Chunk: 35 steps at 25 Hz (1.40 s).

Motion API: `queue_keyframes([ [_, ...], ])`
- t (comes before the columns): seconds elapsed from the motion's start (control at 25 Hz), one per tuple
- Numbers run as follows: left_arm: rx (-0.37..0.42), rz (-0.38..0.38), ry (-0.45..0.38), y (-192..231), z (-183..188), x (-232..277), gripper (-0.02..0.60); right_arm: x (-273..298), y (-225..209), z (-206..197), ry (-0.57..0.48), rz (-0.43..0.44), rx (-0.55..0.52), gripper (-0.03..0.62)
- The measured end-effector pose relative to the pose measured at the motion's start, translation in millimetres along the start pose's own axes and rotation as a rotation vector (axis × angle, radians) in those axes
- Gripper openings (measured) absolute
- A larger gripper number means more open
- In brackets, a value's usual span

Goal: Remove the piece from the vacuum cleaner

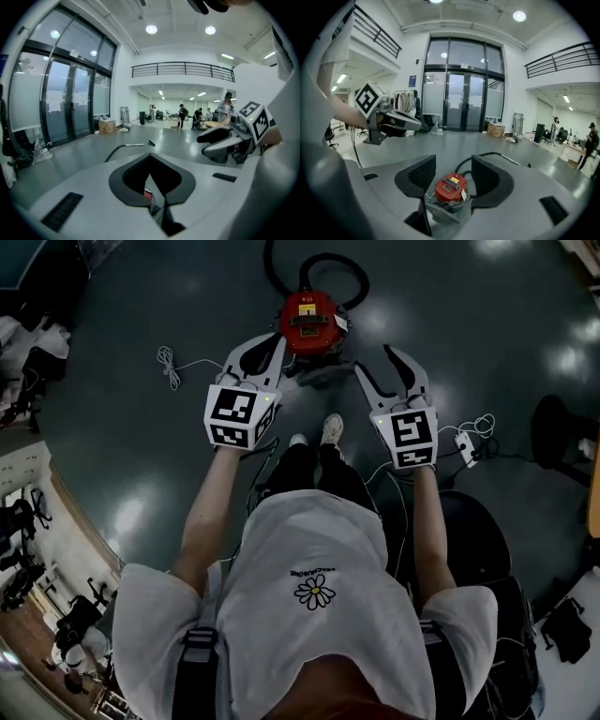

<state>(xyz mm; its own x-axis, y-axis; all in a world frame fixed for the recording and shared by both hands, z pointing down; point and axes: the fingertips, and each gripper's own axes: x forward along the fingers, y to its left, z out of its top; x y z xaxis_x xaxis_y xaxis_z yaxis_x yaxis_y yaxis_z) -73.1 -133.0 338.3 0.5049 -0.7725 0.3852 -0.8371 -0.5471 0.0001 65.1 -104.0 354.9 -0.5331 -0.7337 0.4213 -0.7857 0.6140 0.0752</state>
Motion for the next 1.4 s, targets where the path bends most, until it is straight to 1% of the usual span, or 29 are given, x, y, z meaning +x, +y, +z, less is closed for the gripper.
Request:
queue_keyframes([
  [0.12, 0.067, -0.071, 0.143, 8, -43, 50, 0.005, 26, -5, -33, 0.104, 0.060, -0.082, 0.226],
  [0.24, 0.159, -0.144, 0.302, 18, -108, 109, 0.005, 62, -4, -90, 0.230, 0.139, -0.157, 0.225],
  [0.36, 0.263, -0.226, 0.480, 22, -195, 167, 0.005, 102, -1, -167, 0.373, 0.223, -0.233, 0.225],
  [0.44, 0.334, -0.282, 0.584, 18, -250, 197, 0.005, 124, -1, -225, 0.480, 0.273, -0.305, 0.225],
  [0.52, 0.381, -0.322, 0.668, 17, -298, 218, 0.005, 148, 3, -281, 0.581, 0.316, -0.391, 0.225],
  [0.6, 0.400, -0.333, 0.727, 24, -337, 235, 0.005, 175, 8, -331, 0.667, 0.368, -0.477, 0.225],
  [0.68, 0.392, -0.333, 0.767, 30, -367, 247, 0.005, 194, 15, -374, 0.745, 0.427, -0.544, 0.225],
  [0.76, 0.378, -0.331, 0.782, 31, -385, 254, 0.005, 206, 21, -403, 0.792, 0.464, -0.591, 0.225],
  [0.84, 0.354, -0.332, 0.776, 30, -392, 259, 0.005, 217, 21, -419, 0.814, 0.464, -0.611, 0.225],
  [0.92, 0.320, -0.338, 0.775, 27, -395, 263, 0.005, 225, 18, -431, 0.833, 0.444, -0.605, 0.224],
  [1.08, 0.332, -0.336, 0.819, 26, -410, 266, 0.005, 234, 16, -453, 0.903, 0.438, -0.607, 0.222],
  [1.12, 0.338, -0.335, 0.827, 26, -412, 266, 0.005, 235, 16, -458, 0.924, 0.443, -0.623, 0.203],
  [1.16, 0.344, -0.332, 0.830, 26, -413, 266, 0.005, 235, 16, -464, 0.942, 0.449, -0.643, 0.164],
  [1.2, 0.352, -0.329, 0.828, 26, -412, 267, 0.005, 235, 16, -469, 0.957, 0.458, -0.664, 0.103],
  [1.24, 0.364, -0.324, 0.826, 25, -412, 268, 0.005, 233, 18, -473, 0.971, 0.474, -0.682, 0.058],
  [1.32, 0.389, -0.314, 0.821, 25, -412, 268, 0.005, 227, 28, -482, 0.998, 0.525, -0.684, 0.030],
  [1.4, 0.406, -0.306, 0.813, 25, -412, 267, 0.005, 217, 44, -488, 1.016, 0.583, -0.656, 0.028],
])
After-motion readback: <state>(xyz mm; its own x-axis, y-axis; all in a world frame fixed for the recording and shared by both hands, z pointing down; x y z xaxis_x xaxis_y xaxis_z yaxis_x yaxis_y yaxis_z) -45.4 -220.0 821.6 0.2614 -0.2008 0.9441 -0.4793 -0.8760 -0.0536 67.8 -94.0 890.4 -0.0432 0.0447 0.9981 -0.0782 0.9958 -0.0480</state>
